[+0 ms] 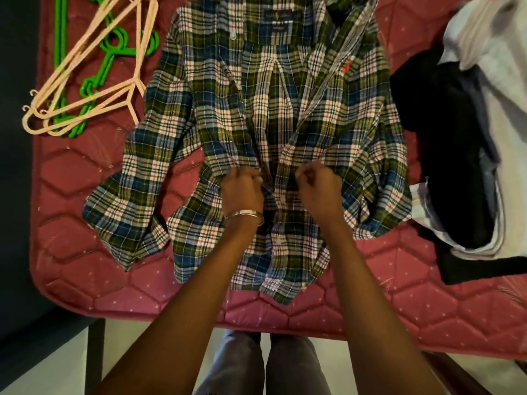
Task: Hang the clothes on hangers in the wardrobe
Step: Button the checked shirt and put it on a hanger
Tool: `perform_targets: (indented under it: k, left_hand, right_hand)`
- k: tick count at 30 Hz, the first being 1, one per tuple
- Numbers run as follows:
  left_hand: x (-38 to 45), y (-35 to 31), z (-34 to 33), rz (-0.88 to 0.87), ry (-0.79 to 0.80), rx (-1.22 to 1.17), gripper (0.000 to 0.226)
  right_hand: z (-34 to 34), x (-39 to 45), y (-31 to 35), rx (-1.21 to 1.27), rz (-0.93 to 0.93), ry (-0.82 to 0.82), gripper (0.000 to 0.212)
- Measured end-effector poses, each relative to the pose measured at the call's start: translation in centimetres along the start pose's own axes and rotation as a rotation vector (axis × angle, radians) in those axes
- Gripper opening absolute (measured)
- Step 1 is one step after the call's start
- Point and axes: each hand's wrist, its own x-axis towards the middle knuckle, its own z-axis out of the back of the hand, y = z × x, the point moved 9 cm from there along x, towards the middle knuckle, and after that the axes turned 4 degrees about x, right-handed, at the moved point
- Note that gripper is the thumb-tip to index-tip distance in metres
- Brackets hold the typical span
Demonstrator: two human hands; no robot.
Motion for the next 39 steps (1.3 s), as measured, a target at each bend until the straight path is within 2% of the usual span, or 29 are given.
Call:
perform_targets:
  k: [2, 4, 6, 8, 10, 13, 15, 17, 20, 23, 25, 27, 31, 35, 39]
  left_hand:
    - [1.6, -0.5, 0.4, -0.025, -0.045, -0.030, 0.022]
    - [3.2, 0.1, -0.4, 0.056, -0.009, -0.010, 0.021]
    - [4.0, 1.2, -1.4, 0.163, 0.039, 0.015, 0.021]
    - [4.1, 1.7, -2.0, 0.182, 0.066, 0.025, 0.023]
    - [4.2, 1.5, -2.0, 0.130, 0.058, 0.055, 0.025]
    - [3.8, 0.7, -2.2, 0.040, 0.041, 0.167, 0.027]
    - [3.5, 0.5, -2.3, 0.027, 0.044, 0.211, 0.028]
    - [3.5, 0.4, -2.3, 0.028, 0.048, 0.183, 0.026]
    - [3.8, 0.1, -1.3, 0.036, 0.004, -0.049, 0.016]
    - [3.2, -1.5, 0.1, -0.039, 0.004, -0.252, 0.011]
    - [2.9, -2.4, 0.7, -0.127, 0.012, -0.226, 0.010]
    - [2.6, -3.2, 1.0, -0.207, 0.007, -0.137, 0.011]
    - [2.2, -3.4, 1.3, -0.206, 0.020, -0.239, 0.012]
    - [2.3, -2.5, 0.8, -0.089, 0.044, -0.412, 0.015]
    - [2.8, -3.5, 0.5, -0.125, 0.079, -0.320, 0.014]
  right_hand:
    - [-0.7, 1.1, 1.1, 0.047, 0.010, -0.075, 0.021]
    - [-3.4, 2.0, 1.1, -0.139, -0.027, -0.021, 0.045]
    - [-5.2, 2.1, 0.7, -0.365, -0.083, 0.008, 0.059]
    - [-5.6, 1.9, 0.6, -0.427, -0.079, -0.020, 0.051]
    - [-5.5, 2.2, 0.6, -0.372, -0.044, -0.074, 0.032]
    - [-4.4, 2.0, -0.4, -0.074, -0.097, -0.128, 0.020]
    - [-3.8, 1.6, -1.2, 0.053, -0.146, -0.140, 0.021]
    - [-3.2, 1.3, -1.2, 0.044, -0.136, -0.150, 0.023]
    - [-2.3, 1.0, -1.0, 0.139, -0.125, -0.217, 0.021]
    - [-2.0, 0.2, 0.3, 0.171, 0.017, -0.227, 0.019]
    - [-2.2, -0.6, 1.6, 0.121, 0.154, -0.214, 0.021]
    - [-2.0, -1.2, 2.2, 0.081, 0.209, -0.226, 0.024]
    - [-1.5, -1.3, 2.2, 0.120, 0.196, -0.230, 0.024]
    - [-1.7, -1.1, 1.8, 0.119, 0.227, -0.182, 0.024]
    - [-1.3, -0.9, 0.1, 0.283, 0.119, -0.218, 0.024]
